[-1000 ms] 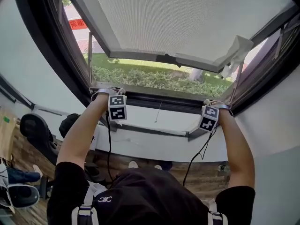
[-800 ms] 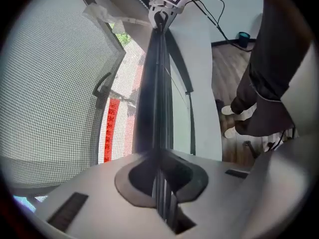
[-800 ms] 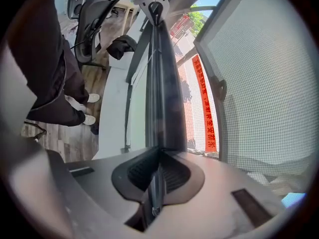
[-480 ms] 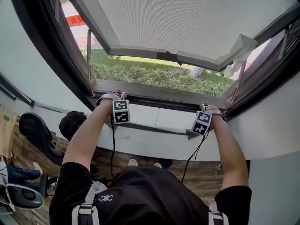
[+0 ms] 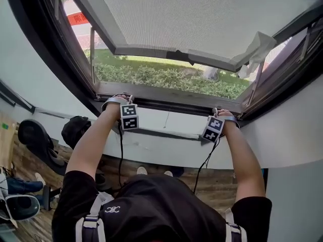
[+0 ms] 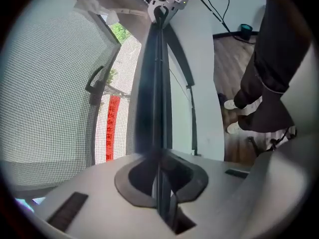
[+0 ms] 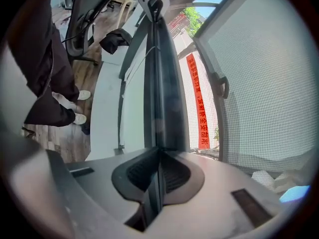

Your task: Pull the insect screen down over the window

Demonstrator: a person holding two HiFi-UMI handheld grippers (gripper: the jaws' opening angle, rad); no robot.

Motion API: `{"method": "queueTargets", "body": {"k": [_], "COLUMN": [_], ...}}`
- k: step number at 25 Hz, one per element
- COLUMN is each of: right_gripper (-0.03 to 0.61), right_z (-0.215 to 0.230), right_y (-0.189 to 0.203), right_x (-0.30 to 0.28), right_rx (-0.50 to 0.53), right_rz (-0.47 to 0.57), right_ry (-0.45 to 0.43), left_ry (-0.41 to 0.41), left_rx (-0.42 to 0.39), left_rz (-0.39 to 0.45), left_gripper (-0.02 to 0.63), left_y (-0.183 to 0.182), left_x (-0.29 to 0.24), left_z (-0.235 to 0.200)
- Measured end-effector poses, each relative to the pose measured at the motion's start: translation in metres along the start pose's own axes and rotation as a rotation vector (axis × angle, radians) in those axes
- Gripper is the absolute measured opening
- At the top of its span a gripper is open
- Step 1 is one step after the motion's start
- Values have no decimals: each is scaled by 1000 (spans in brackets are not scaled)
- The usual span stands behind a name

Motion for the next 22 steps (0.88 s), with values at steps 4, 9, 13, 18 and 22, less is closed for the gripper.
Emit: {"method": "queueTargets", "body": {"k": [4, 9, 13, 18, 22], "right_gripper": [21, 21, 28, 25, 25], "right_z": [1, -7, -12, -16, -16], "right_y": [-2, -3, -2, -1, -1], "right_x": [-3, 1, 0, -8, -7], "right_rx": [-7, 26, 48, 11, 19], "right_rz": [-19, -49, -95, -92, -91], "right_ry": [14, 47, 147, 223, 228], "left_ry": [4, -27, -98, -137, -154], "left_rx": [-11, -2, 5, 46, 35], "left_rz": [0, 13, 5, 1, -4], "left_gripper": [32, 32, 32, 34, 34], "left_y": [1, 2, 1, 1, 1], "left_x": [-1, 2, 4, 6, 8], "left_z": [-2, 2, 4, 7, 7]}}
Point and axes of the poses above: the fingertips, and each gripper's own axes: x backward along the fingers, z to its right, y out of its underside, the point moved 10 cm from there along x, backward along the fingers, and after that the axes turned 10 degrees about -y, right-handed, at the moved point
